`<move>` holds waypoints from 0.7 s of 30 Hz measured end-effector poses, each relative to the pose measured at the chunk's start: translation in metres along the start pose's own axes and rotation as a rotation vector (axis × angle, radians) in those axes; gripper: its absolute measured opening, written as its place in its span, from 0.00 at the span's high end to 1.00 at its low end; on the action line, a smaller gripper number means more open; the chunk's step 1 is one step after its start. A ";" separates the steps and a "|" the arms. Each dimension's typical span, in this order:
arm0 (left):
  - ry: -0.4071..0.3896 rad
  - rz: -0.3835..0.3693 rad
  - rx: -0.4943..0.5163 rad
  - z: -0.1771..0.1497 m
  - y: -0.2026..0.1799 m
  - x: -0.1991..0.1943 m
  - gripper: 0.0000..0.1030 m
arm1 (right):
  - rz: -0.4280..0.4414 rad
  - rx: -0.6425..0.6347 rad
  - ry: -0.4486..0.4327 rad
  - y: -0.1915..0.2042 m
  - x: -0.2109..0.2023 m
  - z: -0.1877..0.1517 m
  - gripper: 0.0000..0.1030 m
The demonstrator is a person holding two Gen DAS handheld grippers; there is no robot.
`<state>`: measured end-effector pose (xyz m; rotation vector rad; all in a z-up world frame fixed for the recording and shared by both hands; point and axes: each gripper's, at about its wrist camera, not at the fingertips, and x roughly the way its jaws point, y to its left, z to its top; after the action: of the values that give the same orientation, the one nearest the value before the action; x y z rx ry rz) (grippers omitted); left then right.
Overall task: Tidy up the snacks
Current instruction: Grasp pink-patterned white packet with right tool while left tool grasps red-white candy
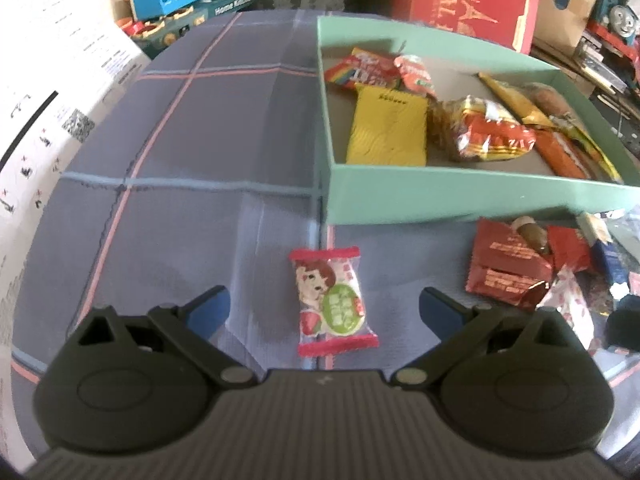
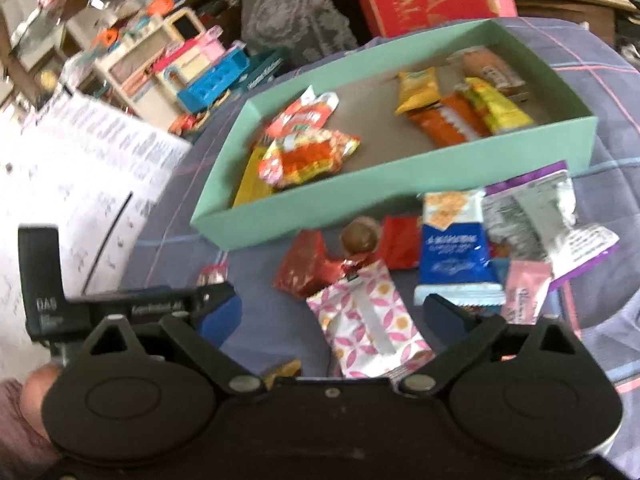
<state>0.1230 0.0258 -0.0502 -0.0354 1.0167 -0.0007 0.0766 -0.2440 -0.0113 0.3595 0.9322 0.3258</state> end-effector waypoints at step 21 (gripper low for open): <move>-0.079 0.005 0.073 -0.012 0.000 -0.002 0.63 | -0.122 -0.170 0.079 0.013 0.030 -0.013 0.39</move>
<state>0.1117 0.0250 -0.0545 0.0333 0.9374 -0.0320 0.0812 -0.2171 -0.0344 0.1338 0.9916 0.3061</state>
